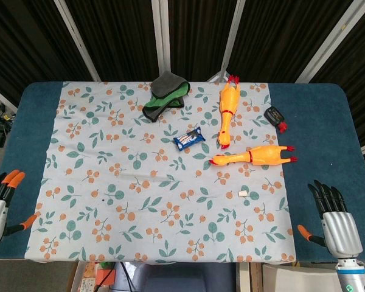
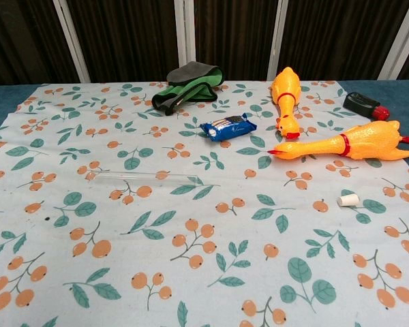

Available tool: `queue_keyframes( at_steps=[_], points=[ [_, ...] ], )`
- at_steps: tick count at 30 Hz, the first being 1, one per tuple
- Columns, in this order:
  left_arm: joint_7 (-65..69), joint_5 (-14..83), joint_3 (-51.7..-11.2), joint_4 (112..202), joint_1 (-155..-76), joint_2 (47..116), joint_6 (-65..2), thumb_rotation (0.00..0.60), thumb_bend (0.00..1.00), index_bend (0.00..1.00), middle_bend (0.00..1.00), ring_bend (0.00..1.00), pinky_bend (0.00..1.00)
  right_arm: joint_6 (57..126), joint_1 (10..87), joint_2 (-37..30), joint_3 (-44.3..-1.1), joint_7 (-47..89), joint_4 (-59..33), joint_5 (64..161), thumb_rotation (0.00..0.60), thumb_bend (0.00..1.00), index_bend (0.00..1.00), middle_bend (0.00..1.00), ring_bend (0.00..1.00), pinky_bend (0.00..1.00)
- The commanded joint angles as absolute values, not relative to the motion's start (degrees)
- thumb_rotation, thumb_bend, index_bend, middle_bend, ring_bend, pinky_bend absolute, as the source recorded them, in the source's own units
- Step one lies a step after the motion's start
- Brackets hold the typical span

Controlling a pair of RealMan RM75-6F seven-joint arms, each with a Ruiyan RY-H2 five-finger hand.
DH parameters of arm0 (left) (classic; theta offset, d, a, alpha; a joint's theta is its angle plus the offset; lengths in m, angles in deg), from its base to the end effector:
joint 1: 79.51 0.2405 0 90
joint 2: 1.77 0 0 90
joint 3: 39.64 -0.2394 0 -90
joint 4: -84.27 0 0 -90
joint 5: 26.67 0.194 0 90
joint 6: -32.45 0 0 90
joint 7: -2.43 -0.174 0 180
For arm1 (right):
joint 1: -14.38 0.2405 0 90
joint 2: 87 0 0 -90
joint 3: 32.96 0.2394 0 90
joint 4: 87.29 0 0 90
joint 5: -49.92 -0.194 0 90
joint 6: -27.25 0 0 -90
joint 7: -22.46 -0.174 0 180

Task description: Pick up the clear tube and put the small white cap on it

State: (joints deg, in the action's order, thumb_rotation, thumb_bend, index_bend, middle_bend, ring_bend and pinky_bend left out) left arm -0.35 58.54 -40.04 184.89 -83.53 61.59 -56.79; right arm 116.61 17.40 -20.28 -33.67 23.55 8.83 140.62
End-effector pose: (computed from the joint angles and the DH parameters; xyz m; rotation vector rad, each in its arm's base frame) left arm -0.2699 0.1914 0.1621 -1.3330 -0.9720 -0.9531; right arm -0.2671 -0.1859 0.1453 1.3986 -0.9529 1.0038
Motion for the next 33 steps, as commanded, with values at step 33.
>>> queue_keyframes(
  at_steps=[33],
  points=[
    [-14.3, 45.2, -29.1, 184.8, -98.1, 70.7, -37.8, 0.600, 0.22, 0.12, 0.09, 0.00, 0.00, 110.4, 22.5, -12.8, -28.6, 28.1, 7.0, 137.0, 0.600, 0.20, 0.04, 0.00, 0.00, 0.00]
  ],
)
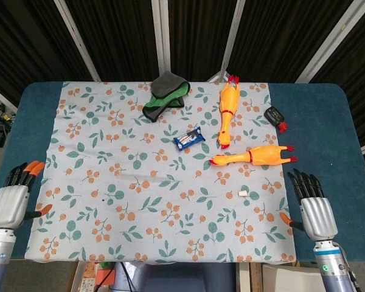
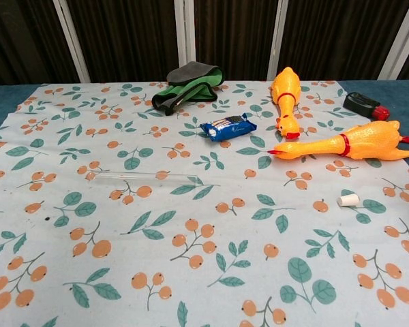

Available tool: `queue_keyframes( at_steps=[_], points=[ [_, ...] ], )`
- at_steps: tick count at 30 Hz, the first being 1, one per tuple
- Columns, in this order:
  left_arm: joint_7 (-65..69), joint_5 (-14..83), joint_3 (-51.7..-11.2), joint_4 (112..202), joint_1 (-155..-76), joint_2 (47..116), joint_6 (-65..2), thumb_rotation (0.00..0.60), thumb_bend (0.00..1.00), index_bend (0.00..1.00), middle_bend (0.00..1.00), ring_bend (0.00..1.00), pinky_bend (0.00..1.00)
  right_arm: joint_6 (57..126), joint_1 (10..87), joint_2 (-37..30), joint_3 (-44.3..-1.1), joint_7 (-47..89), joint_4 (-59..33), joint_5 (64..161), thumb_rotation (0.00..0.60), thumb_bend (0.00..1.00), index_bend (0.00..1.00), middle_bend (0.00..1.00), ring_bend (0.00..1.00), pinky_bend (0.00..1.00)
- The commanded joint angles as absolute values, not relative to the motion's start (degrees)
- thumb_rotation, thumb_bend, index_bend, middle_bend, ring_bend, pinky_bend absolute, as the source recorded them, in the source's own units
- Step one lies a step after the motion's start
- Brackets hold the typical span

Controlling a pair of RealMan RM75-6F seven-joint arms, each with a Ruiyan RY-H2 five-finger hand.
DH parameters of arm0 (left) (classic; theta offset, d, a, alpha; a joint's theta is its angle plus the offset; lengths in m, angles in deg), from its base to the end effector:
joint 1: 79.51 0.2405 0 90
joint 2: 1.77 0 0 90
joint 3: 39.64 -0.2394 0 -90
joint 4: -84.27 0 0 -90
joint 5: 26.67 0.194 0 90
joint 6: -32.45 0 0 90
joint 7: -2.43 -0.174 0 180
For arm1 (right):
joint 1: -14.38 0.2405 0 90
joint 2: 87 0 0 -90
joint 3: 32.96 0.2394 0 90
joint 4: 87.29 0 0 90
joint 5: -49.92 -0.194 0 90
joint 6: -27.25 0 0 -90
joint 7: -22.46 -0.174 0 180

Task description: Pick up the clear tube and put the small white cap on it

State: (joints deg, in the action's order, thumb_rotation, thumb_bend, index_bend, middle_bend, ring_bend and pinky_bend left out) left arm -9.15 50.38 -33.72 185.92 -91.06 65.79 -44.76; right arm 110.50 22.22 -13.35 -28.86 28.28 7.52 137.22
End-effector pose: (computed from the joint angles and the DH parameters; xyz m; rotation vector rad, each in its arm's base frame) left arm -0.2514 0.2440 0.1275 -1.4200 -0.9972 -0.8909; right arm -0.2488 -0.2235 0.1118 1.4211 -0.9551 1.0361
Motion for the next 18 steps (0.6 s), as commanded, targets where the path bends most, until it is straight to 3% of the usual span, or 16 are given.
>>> queue_keyframes(
  at_steps=[1, 13, 18],
  points=[
    [-15.4, 44.1, -28.3, 184.3, -99.5, 71.9, -36.7, 0.600, 0.22, 0.13, 0.10, 0.00, 0.00, 110.4, 22.5, -12.5, -28.6, 28.2, 6.7, 137.0, 0.600, 0.20, 0.04, 0.00, 0.00, 0.00],
    [-26.6, 28.1, -22.7, 174.3, -113.4, 86.3, -27.3, 0.600, 0.31, 0.31, 0.37, 0.00, 0.00, 111.2, 22.3, -12.5, -28.6, 26.6, 5.7, 137.3, 0.600, 0.20, 0.04, 0.00, 0.00, 0.00],
    [-29.7, 24.6, -22.7, 171.7, -116.5, 89.9, -26.8, 0.600, 0.32, 0.34, 0.38, 0.00, 0.00, 111.4, 22.1, -13.0, -28.5, 26.2, 5.7, 137.1, 0.600, 0.20, 0.04, 0.00, 0.00, 0.00]
  ],
)
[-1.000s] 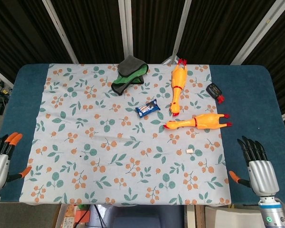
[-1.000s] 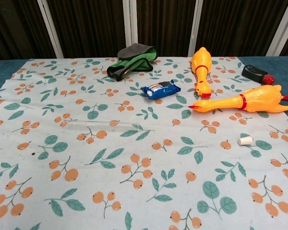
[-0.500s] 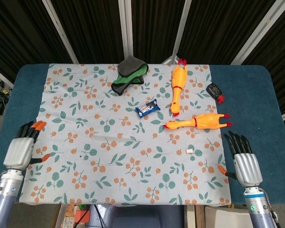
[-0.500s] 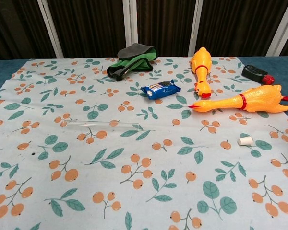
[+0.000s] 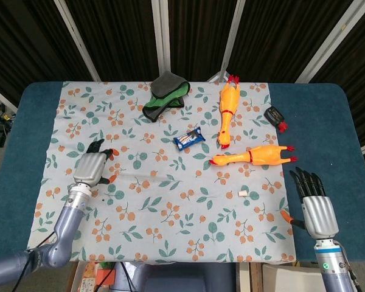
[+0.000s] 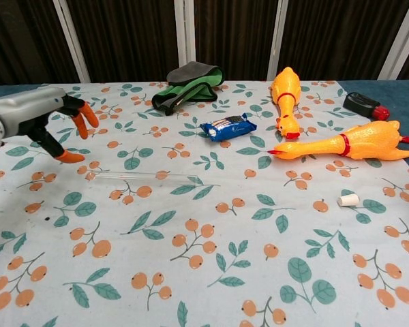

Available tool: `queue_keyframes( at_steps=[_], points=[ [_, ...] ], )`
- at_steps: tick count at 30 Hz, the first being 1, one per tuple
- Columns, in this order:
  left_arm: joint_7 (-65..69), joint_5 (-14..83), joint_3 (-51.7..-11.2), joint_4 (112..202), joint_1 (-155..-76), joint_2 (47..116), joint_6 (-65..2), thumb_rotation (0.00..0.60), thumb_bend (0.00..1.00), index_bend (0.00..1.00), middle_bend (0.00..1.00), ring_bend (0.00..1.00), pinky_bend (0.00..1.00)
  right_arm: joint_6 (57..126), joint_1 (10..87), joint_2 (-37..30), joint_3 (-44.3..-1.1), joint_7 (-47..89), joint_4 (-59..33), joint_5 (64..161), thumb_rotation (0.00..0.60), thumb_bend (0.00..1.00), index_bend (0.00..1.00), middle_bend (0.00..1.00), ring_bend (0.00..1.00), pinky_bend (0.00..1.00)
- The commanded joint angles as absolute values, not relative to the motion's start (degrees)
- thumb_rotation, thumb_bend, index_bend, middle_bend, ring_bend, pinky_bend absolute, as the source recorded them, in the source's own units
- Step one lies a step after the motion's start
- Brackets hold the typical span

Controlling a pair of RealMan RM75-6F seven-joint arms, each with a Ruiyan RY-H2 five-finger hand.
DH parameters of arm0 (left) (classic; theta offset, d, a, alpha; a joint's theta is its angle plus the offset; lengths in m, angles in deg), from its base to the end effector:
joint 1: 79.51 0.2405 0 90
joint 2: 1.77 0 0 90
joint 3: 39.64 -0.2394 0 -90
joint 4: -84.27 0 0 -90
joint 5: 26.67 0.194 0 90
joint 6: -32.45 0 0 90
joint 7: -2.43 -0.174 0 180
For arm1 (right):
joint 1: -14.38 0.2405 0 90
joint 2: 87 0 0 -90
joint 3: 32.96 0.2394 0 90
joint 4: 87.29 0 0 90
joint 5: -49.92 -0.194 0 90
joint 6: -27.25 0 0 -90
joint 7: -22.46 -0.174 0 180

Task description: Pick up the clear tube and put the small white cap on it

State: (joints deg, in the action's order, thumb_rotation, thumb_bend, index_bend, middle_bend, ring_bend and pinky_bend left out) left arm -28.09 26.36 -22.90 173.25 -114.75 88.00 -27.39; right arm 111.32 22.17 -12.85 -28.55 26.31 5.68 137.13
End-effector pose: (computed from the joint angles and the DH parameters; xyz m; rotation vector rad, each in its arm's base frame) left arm -0.1614 0.3536 0.0086 -1.6130 -1.0676 -0.8471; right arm -0.2538 -0.2251 0.1145 1.3984 -0.9525 1.0528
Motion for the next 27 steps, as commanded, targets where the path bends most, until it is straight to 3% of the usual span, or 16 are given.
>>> queue_keyframes(
  at_steps=[1, 7, 27],
  points=[
    [-30.0, 24.3, -22.7, 171.5, -116.9, 90.3, -26.7, 0.600, 0.33, 0.35, 0.38, 0.00, 0.00, 111.4, 22.1, -13.1, -28.5, 26.1, 5.7, 137.1, 0.600, 0.20, 0.04, 0.00, 0.00, 0.00],
    [-32.0, 22.2, -23.0, 169.8, -119.5, 93.7, -27.0, 0.600, 0.35, 0.42, 0.38, 0.00, 0.00, 111.6, 21.9, -13.7, -28.6, 25.6, 5.9, 137.0, 0.600, 0.20, 0.04, 0.00, 0.00, 0.00],
    [-34.9, 15.5, -24.2, 164.9, -123.7, 100.0, -27.2, 0.600, 0.36, 0.48, 0.39, 0.00, 0.00, 111.4, 21.9, -14.0, -28.6, 25.0, 6.5, 136.8, 0.600, 0.20, 0.04, 0.00, 0.00, 0.00]
  ],
)
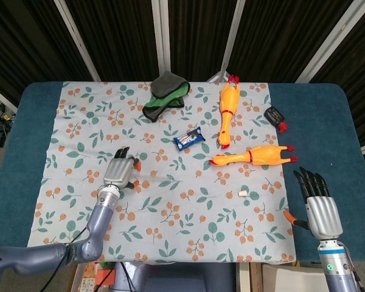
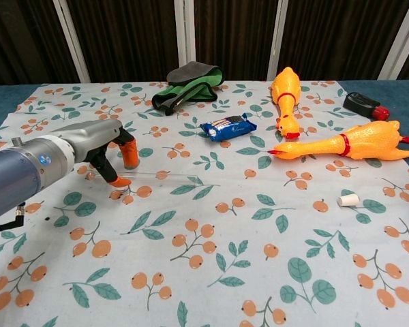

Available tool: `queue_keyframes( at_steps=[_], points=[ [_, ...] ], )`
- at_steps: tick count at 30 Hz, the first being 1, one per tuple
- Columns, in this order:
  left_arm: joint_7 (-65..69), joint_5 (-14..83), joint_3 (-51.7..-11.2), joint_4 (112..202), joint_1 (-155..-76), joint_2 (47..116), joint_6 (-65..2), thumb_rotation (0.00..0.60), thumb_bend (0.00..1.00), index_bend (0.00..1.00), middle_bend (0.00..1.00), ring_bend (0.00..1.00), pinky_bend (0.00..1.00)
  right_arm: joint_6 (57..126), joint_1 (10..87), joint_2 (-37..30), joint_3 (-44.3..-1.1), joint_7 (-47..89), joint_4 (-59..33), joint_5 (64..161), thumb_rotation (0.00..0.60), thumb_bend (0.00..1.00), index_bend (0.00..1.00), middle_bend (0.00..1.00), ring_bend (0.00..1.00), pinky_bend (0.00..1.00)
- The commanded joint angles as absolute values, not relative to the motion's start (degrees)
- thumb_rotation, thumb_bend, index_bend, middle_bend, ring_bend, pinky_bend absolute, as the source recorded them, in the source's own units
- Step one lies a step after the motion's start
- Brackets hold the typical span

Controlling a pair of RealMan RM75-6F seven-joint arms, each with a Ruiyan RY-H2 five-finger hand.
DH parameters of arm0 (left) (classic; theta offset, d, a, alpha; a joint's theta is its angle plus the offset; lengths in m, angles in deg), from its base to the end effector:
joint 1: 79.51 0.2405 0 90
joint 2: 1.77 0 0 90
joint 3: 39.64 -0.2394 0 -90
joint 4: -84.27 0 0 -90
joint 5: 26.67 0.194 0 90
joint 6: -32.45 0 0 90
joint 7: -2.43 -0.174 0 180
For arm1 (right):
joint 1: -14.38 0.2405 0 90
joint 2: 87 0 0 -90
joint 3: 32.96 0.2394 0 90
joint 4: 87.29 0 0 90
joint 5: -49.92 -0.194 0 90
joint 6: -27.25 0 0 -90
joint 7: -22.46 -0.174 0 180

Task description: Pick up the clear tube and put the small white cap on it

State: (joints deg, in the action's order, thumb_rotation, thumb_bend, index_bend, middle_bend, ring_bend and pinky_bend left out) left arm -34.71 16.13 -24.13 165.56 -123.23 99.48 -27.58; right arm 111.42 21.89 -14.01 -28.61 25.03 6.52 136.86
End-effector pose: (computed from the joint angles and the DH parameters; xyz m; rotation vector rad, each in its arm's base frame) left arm -0.1293 0.3568 -0.0556 -1.6823 -1.1132 -0.7627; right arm -0.2552 -0.2237 0.1197 1.3858 -0.9700 1.0600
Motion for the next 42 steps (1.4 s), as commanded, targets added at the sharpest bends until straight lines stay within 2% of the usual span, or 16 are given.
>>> queue_keyframes(
  at_steps=[1, 12, 25, 42],
  points=[
    [-35.0, 15.2, -24.2, 164.6, -123.9, 100.3, -27.1, 0.600, 0.37, 0.48, 0.39, 0.00, 0.00, 111.4, 21.9, -14.0, -28.6, 24.9, 6.5, 136.8, 0.600, 0.20, 0.04, 0.00, 0.00, 0.00],
    [-35.5, 13.4, -24.0, 162.4, -125.8, 102.2, -26.6, 0.600, 0.44, 0.50, 0.39, 0.00, 0.00, 111.5, 21.9, -13.9, -28.6, 24.8, 7.0, 136.9, 0.600, 0.20, 0.04, 0.00, 0.00, 0.00],
    [-35.8, 12.3, -24.6, 162.5, -126.5, 102.3, -26.6, 0.600, 0.64, 0.57, 0.42, 0.01, 0.00, 111.8, 21.7, -14.0, -28.7, 24.2, 6.9, 137.2, 0.600, 0.20, 0.05, 0.00, 0.00, 0.00],
    [-30.6, 18.2, -23.4, 167.0, -126.4, 100.0, -28.6, 0.600, 0.70, 0.59, 0.46, 0.02, 0.00, 112.2, 21.7, -14.0, -28.8, 23.9, 7.1, 137.8, 0.600, 0.20, 0.05, 0.00, 0.00, 0.00]
  ],
)
